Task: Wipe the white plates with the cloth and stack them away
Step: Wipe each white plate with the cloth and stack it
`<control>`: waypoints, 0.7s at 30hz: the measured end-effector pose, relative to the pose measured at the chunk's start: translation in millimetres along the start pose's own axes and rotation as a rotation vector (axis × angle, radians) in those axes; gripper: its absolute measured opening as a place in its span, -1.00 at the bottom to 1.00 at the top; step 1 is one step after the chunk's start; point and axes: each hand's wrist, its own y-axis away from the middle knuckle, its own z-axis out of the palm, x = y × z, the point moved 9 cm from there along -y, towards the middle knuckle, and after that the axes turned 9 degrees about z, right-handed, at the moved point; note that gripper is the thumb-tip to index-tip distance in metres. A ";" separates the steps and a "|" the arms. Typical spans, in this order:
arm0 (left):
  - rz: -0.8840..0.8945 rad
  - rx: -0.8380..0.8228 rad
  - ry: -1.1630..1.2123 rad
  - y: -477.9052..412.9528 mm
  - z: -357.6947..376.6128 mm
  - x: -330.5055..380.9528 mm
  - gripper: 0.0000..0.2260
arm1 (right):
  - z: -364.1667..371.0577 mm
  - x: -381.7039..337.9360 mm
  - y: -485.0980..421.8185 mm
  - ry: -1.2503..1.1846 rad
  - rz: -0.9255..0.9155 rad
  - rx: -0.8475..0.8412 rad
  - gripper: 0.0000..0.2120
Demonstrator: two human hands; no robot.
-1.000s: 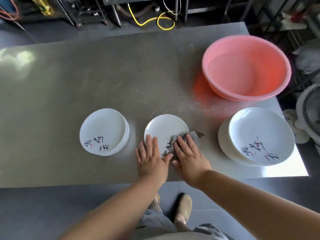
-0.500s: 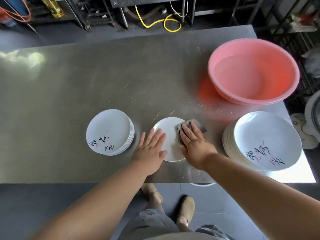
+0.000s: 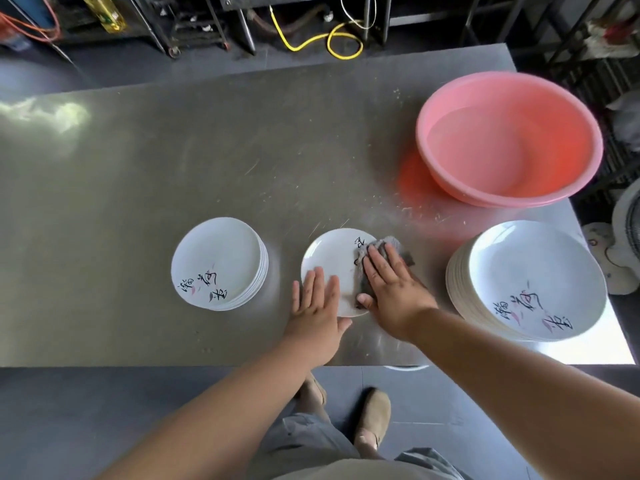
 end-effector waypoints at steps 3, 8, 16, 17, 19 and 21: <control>-0.006 0.050 0.034 3.6 -7.1 -5.6 -0.26 | 18.8 -21.7 34.6 -0.042 -0.010 0.033 -0.21; -0.084 0.120 0.090 9.2 -18.3 -6.9 -0.28 | 17.6 -33.4 63.7 -0.002 -0.262 0.130 -0.33; 0.023 0.128 -0.028 5.2 -40.7 -6.2 -0.42 | 10.4 -25.2 49.3 -0.147 -0.107 0.134 -0.37; 0.005 0.134 -0.022 5.4 -43.8 -6.2 -0.45 | 7.6 -36.0 61.8 -0.155 -0.178 0.177 -0.36; -0.005 0.132 -0.007 7.4 -47.1 -3.9 -0.50 | 0.8 -45.4 76.1 -0.219 -0.270 0.268 -0.50; 0.004 0.117 0.013 10.8 -46.5 -5.1 -0.51 | -15.7 -36.5 79.9 -0.465 -0.216 0.299 -0.78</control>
